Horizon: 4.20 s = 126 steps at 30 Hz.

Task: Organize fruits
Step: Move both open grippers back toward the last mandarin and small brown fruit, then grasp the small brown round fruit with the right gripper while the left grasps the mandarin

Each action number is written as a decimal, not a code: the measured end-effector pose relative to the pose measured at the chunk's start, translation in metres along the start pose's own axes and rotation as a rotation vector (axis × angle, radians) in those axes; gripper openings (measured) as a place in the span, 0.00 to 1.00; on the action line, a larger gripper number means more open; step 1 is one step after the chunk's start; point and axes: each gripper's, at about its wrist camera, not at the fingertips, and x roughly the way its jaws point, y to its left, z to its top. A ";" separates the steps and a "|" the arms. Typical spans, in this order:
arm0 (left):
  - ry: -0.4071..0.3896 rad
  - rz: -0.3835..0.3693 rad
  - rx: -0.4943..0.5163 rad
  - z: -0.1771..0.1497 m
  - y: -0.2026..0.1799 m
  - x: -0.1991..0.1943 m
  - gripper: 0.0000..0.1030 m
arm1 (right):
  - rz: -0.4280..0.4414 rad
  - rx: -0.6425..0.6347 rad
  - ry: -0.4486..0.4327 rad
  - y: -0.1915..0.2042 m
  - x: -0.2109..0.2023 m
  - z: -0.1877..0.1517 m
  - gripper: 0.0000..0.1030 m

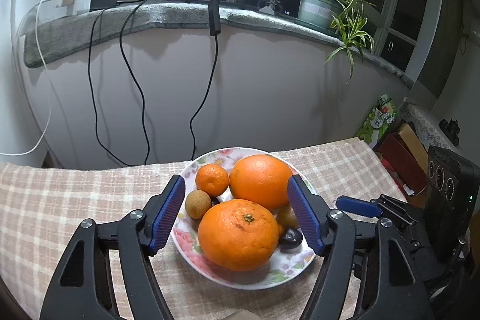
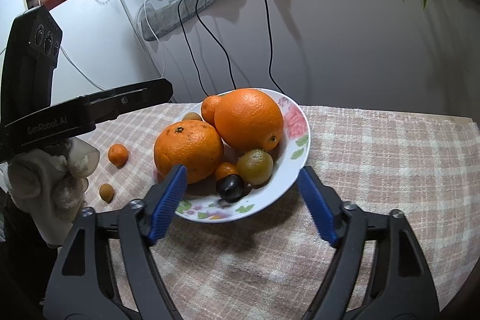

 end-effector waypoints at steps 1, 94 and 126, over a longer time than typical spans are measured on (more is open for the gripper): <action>-0.001 0.002 0.003 0.000 -0.001 -0.001 0.71 | -0.001 0.000 -0.004 0.000 -0.001 0.000 0.85; 0.064 0.164 -0.219 -0.097 0.131 -0.072 0.35 | 0.223 -0.313 0.208 0.181 0.073 -0.038 0.56; 0.116 0.206 -0.175 -0.092 0.134 -0.038 0.30 | 0.223 -0.363 0.291 0.202 0.112 -0.044 0.26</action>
